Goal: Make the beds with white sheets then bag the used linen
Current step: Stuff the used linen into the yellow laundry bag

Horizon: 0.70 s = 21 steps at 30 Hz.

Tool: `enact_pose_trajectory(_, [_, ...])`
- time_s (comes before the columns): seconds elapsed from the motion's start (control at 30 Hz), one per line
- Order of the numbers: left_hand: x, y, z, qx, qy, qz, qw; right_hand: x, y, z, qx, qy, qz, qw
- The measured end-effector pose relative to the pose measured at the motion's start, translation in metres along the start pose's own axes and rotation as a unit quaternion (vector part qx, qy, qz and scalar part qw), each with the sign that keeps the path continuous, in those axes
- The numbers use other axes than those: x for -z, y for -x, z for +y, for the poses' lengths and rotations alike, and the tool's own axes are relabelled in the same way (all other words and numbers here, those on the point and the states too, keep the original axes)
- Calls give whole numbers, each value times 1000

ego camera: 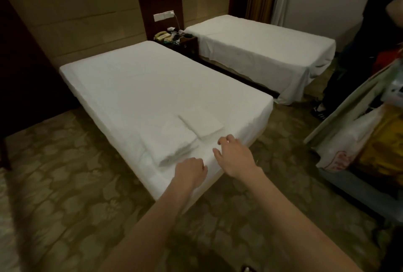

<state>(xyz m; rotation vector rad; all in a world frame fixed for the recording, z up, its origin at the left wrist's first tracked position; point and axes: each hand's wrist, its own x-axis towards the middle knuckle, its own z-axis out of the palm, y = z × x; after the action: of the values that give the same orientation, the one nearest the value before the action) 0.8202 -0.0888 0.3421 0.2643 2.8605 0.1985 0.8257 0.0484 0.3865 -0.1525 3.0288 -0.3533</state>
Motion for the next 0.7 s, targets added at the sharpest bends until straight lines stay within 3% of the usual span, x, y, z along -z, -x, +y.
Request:
enact_pose_trajectory(0.2, [57,-80,47,68,14,111,991,-25,-66,92,19,29,-148,988])
enact_pose_trajectory(0.4, [87,-152,62,118,17,157,980,-19,-154,119,82,54,-144,985])
enact_pose_trajectory(0.53, [63,-217,58,144,21,105,984,4,-228,120,120,51,-104,986])
enact_pose_trajectory(0.7, [25,-301,30,174,73,-19,982,45,-324,114,149,11,-49,988])
